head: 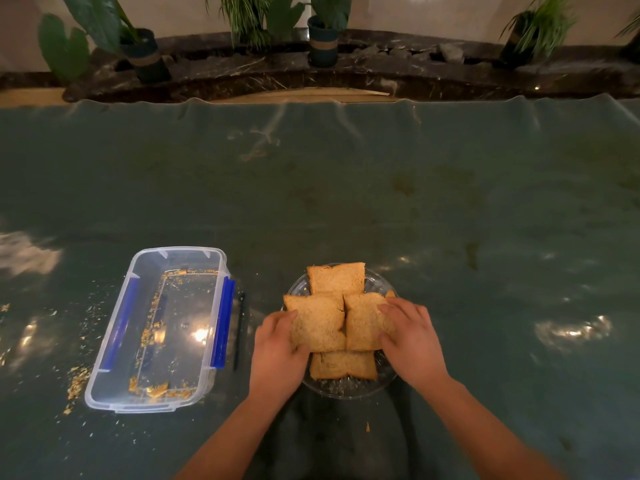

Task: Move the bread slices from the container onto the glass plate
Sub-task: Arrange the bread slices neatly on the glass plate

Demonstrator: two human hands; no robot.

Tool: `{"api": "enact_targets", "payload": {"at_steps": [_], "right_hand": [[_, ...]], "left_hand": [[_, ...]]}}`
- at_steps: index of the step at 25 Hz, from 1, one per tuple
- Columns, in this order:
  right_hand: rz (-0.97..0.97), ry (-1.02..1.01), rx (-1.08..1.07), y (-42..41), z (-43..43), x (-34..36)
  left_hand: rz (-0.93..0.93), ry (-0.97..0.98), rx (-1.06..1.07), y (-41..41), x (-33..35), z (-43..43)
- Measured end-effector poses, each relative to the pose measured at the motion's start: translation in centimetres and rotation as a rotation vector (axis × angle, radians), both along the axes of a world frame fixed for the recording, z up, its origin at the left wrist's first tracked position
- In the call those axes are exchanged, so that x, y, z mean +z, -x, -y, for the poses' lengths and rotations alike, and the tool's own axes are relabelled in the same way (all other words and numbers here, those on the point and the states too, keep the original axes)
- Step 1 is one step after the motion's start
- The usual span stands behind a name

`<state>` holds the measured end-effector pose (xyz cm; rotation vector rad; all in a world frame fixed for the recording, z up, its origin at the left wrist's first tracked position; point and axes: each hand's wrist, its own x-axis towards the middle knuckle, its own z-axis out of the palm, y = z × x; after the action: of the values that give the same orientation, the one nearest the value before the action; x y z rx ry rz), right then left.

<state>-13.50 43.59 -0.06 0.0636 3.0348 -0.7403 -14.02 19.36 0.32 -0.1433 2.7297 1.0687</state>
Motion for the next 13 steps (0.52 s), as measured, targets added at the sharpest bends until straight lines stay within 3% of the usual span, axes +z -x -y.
{"api": "enact_targets", "payload": {"at_steps": [7,13], "right_hand": [[-0.034,0.162,-0.072,-2.9,1.0,0.9],[0.106,0.088,-0.034,-5.6,2.0,-0.1]], "left_hand": [[-0.149,0.080,-0.052,-2.3,0.9,-0.3],[-0.025,0.144,-0.193,-4.7,0.9,-1.7]]}}
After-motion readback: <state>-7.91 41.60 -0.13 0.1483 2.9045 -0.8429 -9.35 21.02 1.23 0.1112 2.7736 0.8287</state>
